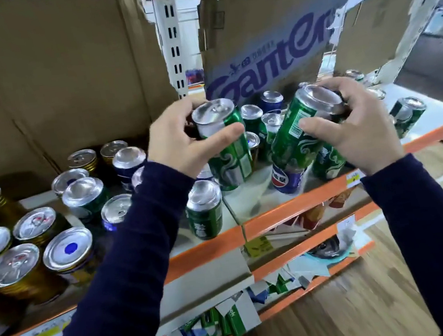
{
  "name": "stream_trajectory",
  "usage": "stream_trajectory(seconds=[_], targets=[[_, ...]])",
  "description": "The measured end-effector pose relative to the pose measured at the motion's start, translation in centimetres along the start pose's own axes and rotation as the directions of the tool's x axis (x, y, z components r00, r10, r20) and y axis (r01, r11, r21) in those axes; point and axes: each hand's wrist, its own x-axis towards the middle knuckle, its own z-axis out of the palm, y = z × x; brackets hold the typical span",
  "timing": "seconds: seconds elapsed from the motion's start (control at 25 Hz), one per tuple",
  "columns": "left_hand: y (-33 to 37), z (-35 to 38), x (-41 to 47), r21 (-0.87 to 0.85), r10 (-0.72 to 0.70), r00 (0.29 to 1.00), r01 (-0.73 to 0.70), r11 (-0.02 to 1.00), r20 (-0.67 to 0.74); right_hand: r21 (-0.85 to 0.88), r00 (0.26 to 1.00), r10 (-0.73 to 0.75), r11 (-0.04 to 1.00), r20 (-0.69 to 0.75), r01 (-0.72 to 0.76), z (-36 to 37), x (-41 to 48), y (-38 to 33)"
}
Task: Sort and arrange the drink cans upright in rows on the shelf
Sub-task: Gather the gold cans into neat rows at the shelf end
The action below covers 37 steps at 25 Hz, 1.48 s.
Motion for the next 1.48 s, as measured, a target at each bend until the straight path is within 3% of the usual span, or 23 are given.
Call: stream_trajectory(seconds=[0.12, 0.2, 0.36, 0.6, 0.68, 0.8, 0.88, 0.96, 1.08, 1.24, 1.36, 1.48], targets=[[-1.6, 2.3, -0.4, 0.092, -0.012, 0.992, 0.000, 0.996, 0.124, -0.002, 0.993, -0.027, 1.000, 0.119, 0.027, 0.8, 0.9, 1.9], [-2.7, 3.4, -0.6, 0.258, -0.053, 0.971, -0.009, 0.966, 0.232, -0.006, 0.974, -0.064, 0.998, 0.218, 0.067, 1.6, 1.5, 2.9], [-3.9, 4.7, -0.9, 0.596, -0.193, 0.903, -0.083, 0.799, 0.383, -0.065, 0.890, -0.108, 0.986, 0.443, 0.152, 3.4, 2.6, 4.2], [-4.7, 5.2, -0.7, 0.637, -0.207, 0.868, -0.151, 0.756, 0.451, -0.161, 0.786, -0.167, 0.934, 0.595, 0.319, 4.7, 3.9, 5.4], [-4.9, 4.7, -0.5, 0.606, -0.215, 0.852, -0.142, 0.782, 0.477, -0.191, 0.704, -0.183, 0.888, 0.686, 0.418, 5.4, 4.2, 6.1], [-5.3, 3.7, -0.4, 0.463, -0.176, 0.911, -0.018, 0.886, 0.373, -0.177, 0.565, -0.155, 0.854, 0.811, 0.489, 6.4, 4.4, 6.8], [-5.5, 3.0, -0.5, 0.472, -0.196, 0.951, 0.063, 0.879, 0.238, -0.127, 0.496, -0.145, 0.871, 0.856, 0.475, 5.9, 5.4, 6.6], [-5.4, 2.5, -0.5, 0.512, -0.242, 0.961, 0.142, 0.847, 0.134, -0.070, 0.511, -0.183, 0.898, 0.840, 0.435, 5.6, 6.9, 6.3], [-5.0, 2.4, -0.4, 0.588, -0.357, 0.927, 0.228, 0.776, 0.112, -0.091, 0.586, -0.230, 0.881, 0.777, 0.465, 7.4, 9.6, 6.6], [-4.4, 2.8, 0.2, 0.669, -0.440, 0.885, 0.234, 0.705, 0.153, -0.243, 0.459, -0.109, 0.730, 0.882, 0.639, 11.9, 11.8, 7.8], [-4.5, 2.8, 0.6, 0.685, -0.468, 0.865, 0.232, 0.690, 0.179, -0.299, 0.448, -0.053, 0.673, 0.893, 0.676, 13.9, 12.6, 8.9], [-4.9, 3.1, 0.4, 0.672, -0.457, 0.873, 0.234, 0.702, 0.173, -0.295, 0.463, -0.060, 0.696, 0.884, 0.655, 14.3, 12.6, 9.6]])
